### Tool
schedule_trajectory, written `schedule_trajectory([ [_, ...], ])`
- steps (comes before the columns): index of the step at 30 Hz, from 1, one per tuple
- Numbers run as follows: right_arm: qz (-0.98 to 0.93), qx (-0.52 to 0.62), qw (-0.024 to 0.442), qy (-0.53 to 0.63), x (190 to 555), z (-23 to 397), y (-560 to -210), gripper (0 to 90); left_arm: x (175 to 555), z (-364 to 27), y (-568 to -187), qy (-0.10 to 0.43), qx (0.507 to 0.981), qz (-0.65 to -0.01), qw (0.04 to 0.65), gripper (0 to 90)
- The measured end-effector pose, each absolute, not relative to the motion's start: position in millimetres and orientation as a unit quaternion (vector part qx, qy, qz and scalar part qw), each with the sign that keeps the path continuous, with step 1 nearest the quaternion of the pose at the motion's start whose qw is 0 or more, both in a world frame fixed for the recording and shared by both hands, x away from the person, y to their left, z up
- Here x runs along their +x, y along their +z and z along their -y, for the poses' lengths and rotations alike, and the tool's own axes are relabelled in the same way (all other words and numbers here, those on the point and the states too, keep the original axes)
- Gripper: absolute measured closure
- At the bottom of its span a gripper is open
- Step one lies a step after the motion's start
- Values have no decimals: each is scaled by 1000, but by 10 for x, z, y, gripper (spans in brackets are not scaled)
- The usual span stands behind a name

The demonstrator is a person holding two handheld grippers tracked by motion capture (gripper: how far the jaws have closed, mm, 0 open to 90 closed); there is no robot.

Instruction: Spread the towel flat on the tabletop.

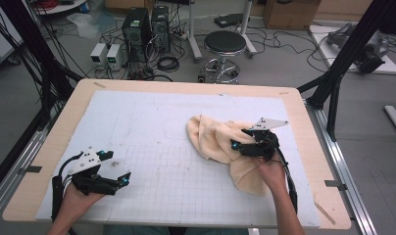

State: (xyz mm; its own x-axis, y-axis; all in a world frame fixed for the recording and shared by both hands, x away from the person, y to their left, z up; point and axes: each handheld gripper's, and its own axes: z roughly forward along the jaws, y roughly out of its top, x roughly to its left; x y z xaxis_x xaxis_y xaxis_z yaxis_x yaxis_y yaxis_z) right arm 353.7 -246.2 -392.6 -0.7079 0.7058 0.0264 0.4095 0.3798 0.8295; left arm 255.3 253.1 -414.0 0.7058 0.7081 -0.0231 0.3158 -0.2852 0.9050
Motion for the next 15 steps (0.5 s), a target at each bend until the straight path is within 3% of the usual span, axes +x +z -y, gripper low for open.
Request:
schedule_trajectory([
  [10,-827,330,175,420,3555,2403,-3970,689,2553,-2523,-4142,197,777,-329,499,17],
  [15,-825,328,162,431,3555,2442,-3946,749,2553,-2516,-4144,195,777,-329,500,17],
])
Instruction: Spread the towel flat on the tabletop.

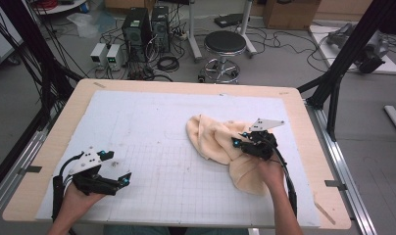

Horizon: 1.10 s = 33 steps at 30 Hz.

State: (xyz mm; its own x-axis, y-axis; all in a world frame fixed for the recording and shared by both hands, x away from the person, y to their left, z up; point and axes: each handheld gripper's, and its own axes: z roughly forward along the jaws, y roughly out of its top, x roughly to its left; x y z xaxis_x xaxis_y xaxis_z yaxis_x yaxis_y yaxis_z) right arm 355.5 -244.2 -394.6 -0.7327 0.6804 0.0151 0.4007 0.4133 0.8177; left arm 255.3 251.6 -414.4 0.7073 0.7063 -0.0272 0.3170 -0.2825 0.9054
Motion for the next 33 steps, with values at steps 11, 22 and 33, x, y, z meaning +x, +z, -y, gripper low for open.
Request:
schedule_trajectory([
  [11,-803,326,149,476,3458,2481,-3774,789,2553,-2513,-4139,195,777,-329,500,17],
  [22,-804,295,151,494,3391,2185,-3408,793,2559,-2508,-4136,195,777,-327,501,17],
  [33,-801,254,154,520,3372,1754,-2947,794,2556,-2512,-4131,194,775,-327,505,17],
])
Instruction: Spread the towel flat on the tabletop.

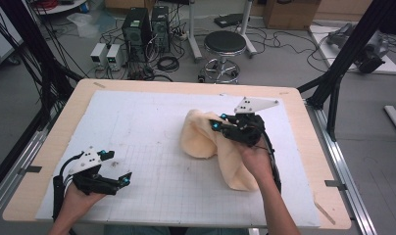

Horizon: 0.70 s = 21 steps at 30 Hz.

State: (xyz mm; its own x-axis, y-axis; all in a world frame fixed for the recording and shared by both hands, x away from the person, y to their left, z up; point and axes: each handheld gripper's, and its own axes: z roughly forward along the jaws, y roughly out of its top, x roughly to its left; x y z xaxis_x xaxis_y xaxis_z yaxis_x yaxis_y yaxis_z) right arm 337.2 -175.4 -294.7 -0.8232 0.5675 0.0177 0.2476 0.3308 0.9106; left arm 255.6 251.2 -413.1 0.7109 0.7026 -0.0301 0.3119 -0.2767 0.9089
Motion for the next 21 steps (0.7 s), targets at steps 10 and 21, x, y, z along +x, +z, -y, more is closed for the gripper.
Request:
schedule_trajectory([
  [10,-794,207,144,552,3354,1243,-2552,794,2548,-2513,-4125,192,774,-328,507,17],
  [21,-834,214,115,496,3598,836,-3096,786,2537,-2527,-4118,191,773,-328,508,17],
])
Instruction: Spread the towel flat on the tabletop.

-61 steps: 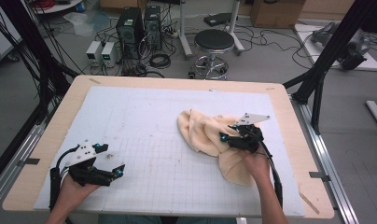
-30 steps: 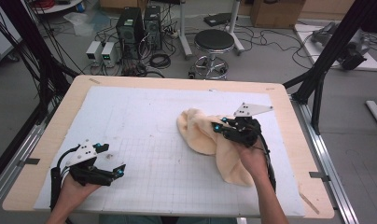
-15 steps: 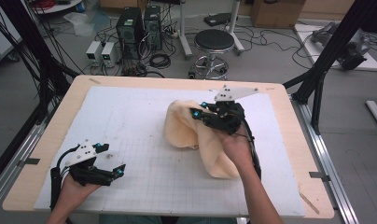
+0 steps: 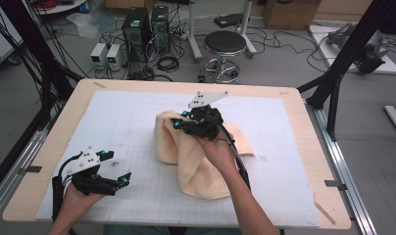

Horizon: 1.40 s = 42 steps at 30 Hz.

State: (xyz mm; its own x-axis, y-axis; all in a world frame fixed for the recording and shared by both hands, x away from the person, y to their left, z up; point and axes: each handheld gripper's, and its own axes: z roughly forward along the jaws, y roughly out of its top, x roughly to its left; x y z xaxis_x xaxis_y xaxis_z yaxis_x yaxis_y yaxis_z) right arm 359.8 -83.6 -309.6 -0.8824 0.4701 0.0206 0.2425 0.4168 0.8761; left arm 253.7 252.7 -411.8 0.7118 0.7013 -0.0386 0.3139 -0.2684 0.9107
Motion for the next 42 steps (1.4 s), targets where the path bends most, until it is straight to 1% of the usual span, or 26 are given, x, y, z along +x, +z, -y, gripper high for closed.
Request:
schedule_trajectory([
  [3,-842,229,112,475,3702,834,-3357,781,2532,-2528,-4116,193,772,-328,509,17],
  [4,-842,229,112,475,3702,834,-3357,781,2531,-2528,-4116,192,772,-328,510,17],
  [6,-842,245,103,469,3813,894,-3563,773,2532,-2524,-4118,190,772,-328,510,17],
  [8,-847,256,102,455,3866,915,-3658,753,2533,-2522,-4114,188,773,-328,509,17],
  [11,-845,264,96,454,3900,920,-3712,663,2535,-2508,-4108,189,772,-328,510,18],
  [12,-845,264,96,454,3900,920,-3712,663,2536,-2502,-4107,188,772,-328,511,18],
  [13,-841,263,106,460,3885,921,-3690,544,2538,-2489,-4105,185,771,-329,514,23],
  [14,-841,263,106,460,3885,921,-3690,544,2538,-2489,-4105,185,771,-329,514,28],
  [16,-831,258,106,481,3827,946,-3611,445,2544,-2478,-4104,184,771,-327,514,28],
  [17,-827,255,112,488,3802,956,-3577,420,2545,-2473,-4103,184,773,-326,512,28],
  [19,-822,249,109,500,3746,989,-3510,399,2547,-2460,-4102,184,775,-325,510,29],
  [20,-820,244,116,505,3721,1005,-3481,387,2545,-2455,-4101,185,774,-325,511,37],
  [21,-820,244,116,505,3721,1005,-3481,387,2543,-2454,-4100,185,774,-324,511,37],
  [23,-818,238,119,510,3665,1038,-3431,377,2539,-2453,-4097,186,774,-324,511,105],
  [24,-818,234,123,511,3636,1056,-3410,374,2540,-2449,-4098,187,773,-326,511,116],
  [30,-822,211,130,513,3379,1148,-3366,375,2543,-2448,-4096,185,773,-324,513,116],
  [31,-826,204,130,509,3272,1164,-3391,376,2543,-2448,-4095,185,774,-323,513,116],
  [32,-826,204,130,509,3272,1164,-3391,376,2541,-2447,-4093,186,774,-324,512,116],
  [33,-834,199,125,499,3160,1166,-3446,381,2540,-2446,-4092,186,774,-323,513,116],
  [35,-837,198,117,497,3046,1152,-3531,396,2540,-2446,-4090,186,775,-321,512,118],
  [37,-839,193,111,497,3004,1138,-3582,396,2543,-2440,-4089,186,773,-322,514,119],
  [42,-856,186,98,473,2809,1023,-3901,409,2539,-2438,-4084,185,773,-320,516,121],
])
